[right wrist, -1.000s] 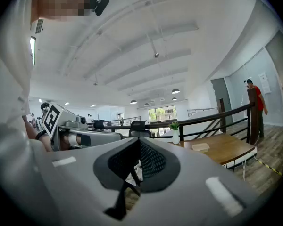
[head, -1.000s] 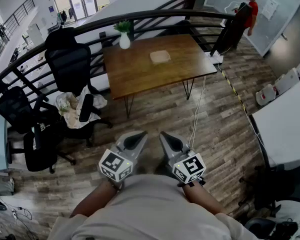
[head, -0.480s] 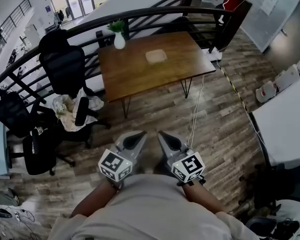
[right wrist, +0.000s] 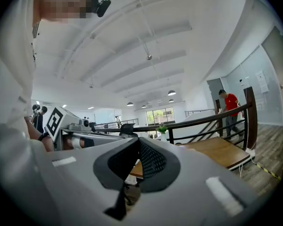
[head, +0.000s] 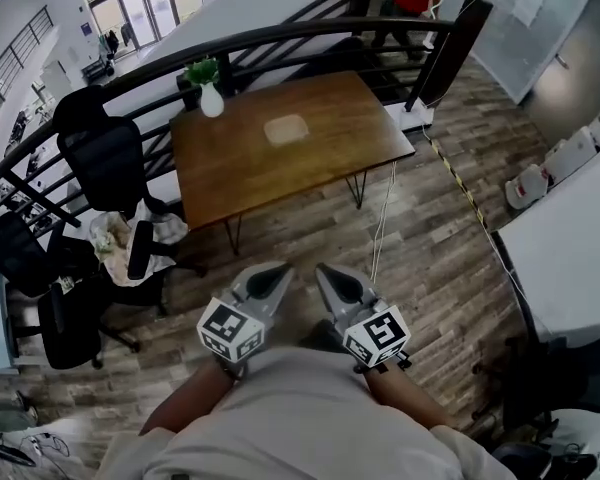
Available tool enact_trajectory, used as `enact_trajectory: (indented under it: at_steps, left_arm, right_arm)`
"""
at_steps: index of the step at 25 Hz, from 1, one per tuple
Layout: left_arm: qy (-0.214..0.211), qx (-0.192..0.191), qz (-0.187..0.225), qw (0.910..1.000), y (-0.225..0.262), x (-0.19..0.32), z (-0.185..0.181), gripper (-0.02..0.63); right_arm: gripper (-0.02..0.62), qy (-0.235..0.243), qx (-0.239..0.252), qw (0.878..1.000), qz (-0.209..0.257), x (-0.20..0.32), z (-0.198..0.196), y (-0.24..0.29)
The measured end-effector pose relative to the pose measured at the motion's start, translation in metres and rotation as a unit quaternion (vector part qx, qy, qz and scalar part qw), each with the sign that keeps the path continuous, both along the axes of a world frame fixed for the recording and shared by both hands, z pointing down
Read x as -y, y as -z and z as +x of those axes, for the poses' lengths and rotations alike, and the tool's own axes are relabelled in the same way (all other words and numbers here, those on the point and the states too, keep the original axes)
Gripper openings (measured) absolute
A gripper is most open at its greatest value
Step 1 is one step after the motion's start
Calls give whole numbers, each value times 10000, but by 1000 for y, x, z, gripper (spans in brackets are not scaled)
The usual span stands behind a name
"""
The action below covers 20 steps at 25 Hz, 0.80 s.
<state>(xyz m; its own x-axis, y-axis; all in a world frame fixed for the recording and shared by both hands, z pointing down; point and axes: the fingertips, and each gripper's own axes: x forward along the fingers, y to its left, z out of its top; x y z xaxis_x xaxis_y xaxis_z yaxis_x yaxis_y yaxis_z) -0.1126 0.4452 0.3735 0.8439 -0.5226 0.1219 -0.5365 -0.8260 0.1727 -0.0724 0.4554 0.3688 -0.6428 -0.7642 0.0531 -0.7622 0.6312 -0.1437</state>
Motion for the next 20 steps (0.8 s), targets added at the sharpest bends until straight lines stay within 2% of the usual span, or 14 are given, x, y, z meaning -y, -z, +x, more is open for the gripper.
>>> enact_trajectory:
  at_steps: [5, 9, 15, 20]
  left_arm:
    - [3, -81, 2, 10000, 3, 39, 72, 3]
    - [-93, -45, -22, 9999, 5, 50, 121, 3]
    - [-116, 4, -148, 9998, -4, 75, 149, 3]
    - [-362, -14, -114, 9993, -4, 85, 178, 3]
  right_arm:
    - [8, 149, -63, 9999, -29, 36, 65, -1]
    - [8, 262, -42, 9996, -106, 51, 107, -1]
    - [8, 161, 105, 9997, -181, 74, 141, -9]
    - [8, 22, 90, 9998, -194, 84, 164, -10]
